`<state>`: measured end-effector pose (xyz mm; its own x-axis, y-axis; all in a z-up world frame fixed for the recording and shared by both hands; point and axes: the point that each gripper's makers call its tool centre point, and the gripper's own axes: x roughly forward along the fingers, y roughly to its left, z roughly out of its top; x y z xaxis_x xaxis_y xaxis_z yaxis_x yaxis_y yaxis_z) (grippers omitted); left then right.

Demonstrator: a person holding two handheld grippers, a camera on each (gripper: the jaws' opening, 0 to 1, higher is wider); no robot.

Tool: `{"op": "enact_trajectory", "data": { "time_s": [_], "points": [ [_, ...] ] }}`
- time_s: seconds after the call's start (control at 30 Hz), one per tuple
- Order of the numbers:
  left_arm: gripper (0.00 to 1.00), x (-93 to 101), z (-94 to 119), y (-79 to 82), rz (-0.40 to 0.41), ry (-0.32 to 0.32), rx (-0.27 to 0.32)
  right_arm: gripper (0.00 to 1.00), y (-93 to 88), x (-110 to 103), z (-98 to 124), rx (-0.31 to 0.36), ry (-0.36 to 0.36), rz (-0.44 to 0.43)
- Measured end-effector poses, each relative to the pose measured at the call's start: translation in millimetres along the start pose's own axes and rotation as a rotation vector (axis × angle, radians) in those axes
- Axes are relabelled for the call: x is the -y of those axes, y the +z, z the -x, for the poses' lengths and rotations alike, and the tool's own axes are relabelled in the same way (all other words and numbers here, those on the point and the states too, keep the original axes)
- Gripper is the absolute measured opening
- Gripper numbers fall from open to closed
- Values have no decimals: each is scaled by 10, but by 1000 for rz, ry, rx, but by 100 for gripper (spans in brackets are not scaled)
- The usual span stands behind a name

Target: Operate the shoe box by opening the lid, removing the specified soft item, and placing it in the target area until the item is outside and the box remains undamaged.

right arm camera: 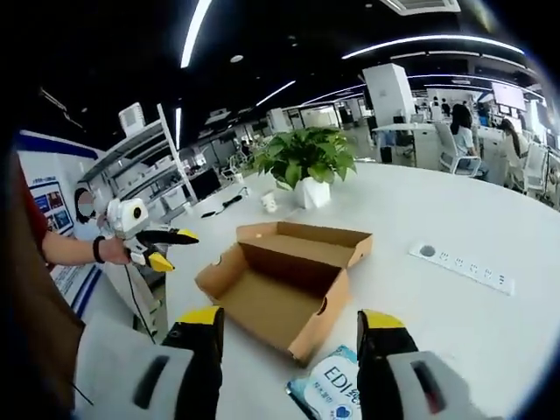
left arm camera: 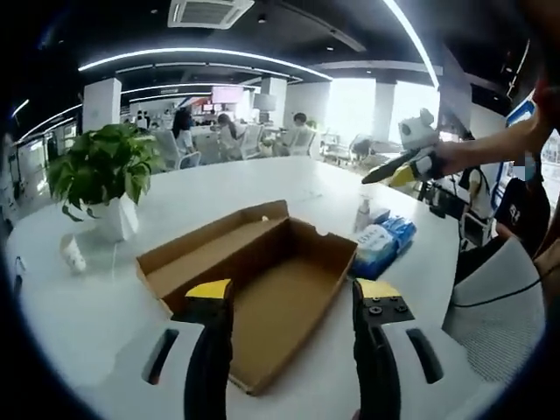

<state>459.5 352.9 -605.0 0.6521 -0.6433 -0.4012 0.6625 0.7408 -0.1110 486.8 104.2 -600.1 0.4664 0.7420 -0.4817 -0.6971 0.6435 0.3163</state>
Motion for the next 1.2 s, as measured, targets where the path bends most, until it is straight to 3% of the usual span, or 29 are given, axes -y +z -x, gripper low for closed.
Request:
{"op": "enact_trajectory", "data": {
  "time_s": [0.3,0.57,0.8,0.87,1.2],
  "points": [
    [56,-358,65,-82,58,147,-7,60,-25,-62,26,5,-1,-11],
    [55,-679,98,-443,116,351,-148,59,-24,-66,54,9,-9,-19],
    [47,-764,26,-837,325,454,-247,57,-67,-48,80,7,-22,-36],
    [43,-763,8,-933,337,475,-283,56,-77,-38,90,7,-26,-44],
    [26,-767,-42,-1204,460,577,-351,54,-117,20,135,8,-43,-68]
  ]
}}
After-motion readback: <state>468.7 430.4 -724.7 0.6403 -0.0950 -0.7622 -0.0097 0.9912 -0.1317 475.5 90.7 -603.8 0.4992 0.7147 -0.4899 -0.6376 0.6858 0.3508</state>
